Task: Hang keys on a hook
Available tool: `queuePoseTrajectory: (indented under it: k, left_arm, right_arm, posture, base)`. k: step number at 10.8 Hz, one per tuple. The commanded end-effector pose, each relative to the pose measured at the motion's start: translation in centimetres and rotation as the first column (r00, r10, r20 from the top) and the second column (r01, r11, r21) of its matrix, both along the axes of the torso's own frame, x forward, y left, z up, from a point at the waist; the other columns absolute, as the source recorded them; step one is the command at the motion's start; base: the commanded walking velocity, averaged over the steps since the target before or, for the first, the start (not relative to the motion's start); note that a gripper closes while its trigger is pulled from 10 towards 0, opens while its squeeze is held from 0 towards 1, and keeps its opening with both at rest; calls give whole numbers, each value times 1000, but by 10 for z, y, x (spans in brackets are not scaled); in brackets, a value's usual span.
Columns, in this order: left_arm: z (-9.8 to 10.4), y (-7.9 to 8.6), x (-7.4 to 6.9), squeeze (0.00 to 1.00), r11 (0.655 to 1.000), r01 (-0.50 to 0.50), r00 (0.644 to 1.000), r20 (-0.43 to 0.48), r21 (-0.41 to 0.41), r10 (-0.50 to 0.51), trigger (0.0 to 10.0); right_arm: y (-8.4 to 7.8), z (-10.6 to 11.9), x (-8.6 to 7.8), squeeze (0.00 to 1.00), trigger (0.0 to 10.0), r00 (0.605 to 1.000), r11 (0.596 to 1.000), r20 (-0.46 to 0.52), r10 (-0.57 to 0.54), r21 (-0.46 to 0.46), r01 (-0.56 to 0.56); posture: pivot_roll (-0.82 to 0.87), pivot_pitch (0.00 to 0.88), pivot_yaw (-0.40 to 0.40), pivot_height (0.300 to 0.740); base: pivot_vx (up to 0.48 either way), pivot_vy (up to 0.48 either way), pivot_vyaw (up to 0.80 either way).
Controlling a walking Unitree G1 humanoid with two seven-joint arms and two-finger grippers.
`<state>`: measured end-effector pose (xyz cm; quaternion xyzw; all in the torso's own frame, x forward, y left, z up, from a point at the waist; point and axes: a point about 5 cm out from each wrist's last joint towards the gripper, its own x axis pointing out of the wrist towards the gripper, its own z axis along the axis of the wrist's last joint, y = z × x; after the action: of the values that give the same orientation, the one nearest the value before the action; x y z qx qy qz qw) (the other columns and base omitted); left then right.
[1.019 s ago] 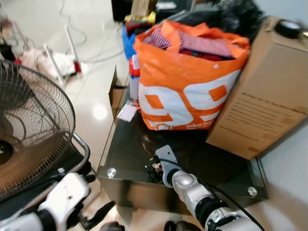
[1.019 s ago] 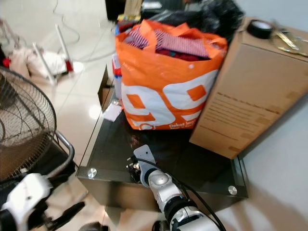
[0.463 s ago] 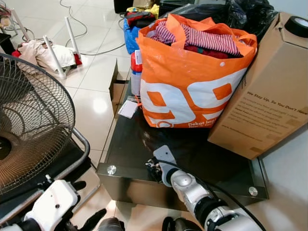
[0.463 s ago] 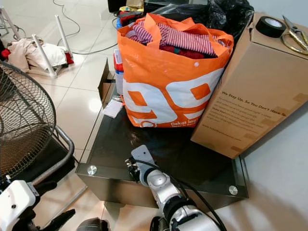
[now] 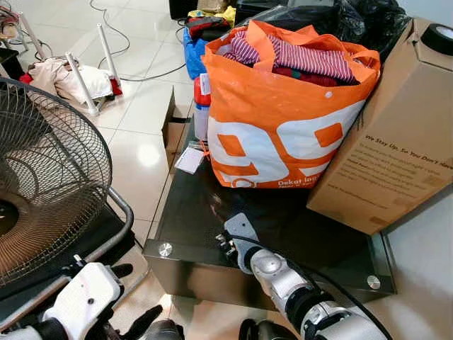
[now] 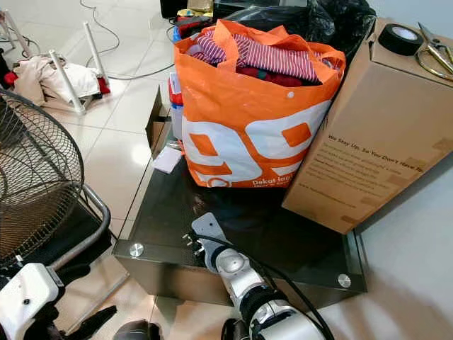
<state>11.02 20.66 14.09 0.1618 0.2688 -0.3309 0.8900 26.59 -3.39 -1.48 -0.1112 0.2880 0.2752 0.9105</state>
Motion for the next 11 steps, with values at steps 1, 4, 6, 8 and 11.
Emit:
queuePoseTrajectory:
  k: [1,4,6,8,11]
  left_arm:
    - [-2,-2,-1,0,1000,1,1000,-9,-1,-1,10000]
    - [-3,-3,-1,0,1000,-1,1000,-9,-6,1,10000]
    - [-4,-4,0,0,1000,-3,1000,-5,-6,3,10000]
    - [-5,-5,4,0,1000,-4,1000,6,-10,4,10000]
    - [-9,-7,14,0,1000,-7,999,38,-15,8,10000]
  right_arm:
    - [27,3,-6,0,0,999,1000,-49,25,10,-24]
    - [20,1,-4,0,0,999,1000,-54,-2,11,3]
    - [19,3,-1,0,0,999,1000,-47,-17,21,18]
    - [16,8,5,0,0,999,999,-25,-37,21,37]
    - [8,17,19,0,0,997,997,16,-79,21,78]
  posture:
    - [235,171,-57,740]
    - [237,169,-61,740]
    - [234,160,-63,740]
    - [229,146,-66,740]
    - [217,108,-72,740]
  base:
    - [0,0,0]
    - [0,0,0]
    - [0,0,0]
    - [0,0,0]
    - [0,0,0]
